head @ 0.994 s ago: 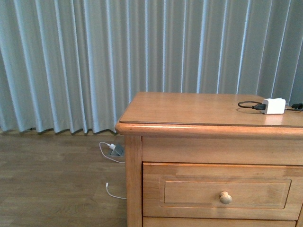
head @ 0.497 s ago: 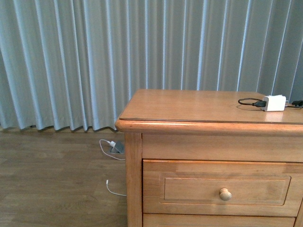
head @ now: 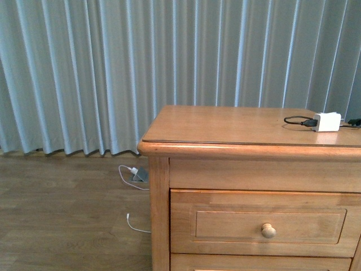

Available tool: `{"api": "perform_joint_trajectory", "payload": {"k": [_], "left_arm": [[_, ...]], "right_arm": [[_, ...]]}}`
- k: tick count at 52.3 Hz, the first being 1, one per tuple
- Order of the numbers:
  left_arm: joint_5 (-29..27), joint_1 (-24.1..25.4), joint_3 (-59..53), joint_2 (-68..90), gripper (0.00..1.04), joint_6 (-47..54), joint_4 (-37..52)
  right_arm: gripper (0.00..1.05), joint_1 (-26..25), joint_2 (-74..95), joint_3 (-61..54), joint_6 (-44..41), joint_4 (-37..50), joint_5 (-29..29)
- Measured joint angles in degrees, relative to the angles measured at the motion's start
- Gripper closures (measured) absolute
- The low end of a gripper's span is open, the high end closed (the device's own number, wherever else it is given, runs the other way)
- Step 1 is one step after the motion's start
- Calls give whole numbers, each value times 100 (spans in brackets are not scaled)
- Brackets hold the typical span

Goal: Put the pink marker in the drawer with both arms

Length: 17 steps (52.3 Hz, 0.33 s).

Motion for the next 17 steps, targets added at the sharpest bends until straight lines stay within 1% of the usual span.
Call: {"api": "perform_joint_trajectory", "payload": {"k": [11, 12, 15, 17], "left_arm": [[0, 0, 0, 0, 6, 0, 0], [0, 0, 0, 0, 6, 0, 0], [0, 0, 0, 0, 6, 0, 0], [0, 0, 0, 0, 6, 0, 0]], "right_arm": [[24, 0, 0, 0, 0, 0, 2], [22, 0, 0, 0, 2, 0, 0], [7, 0, 0, 0, 4, 0, 2], [8, 0, 0, 0, 4, 0, 0]]}}
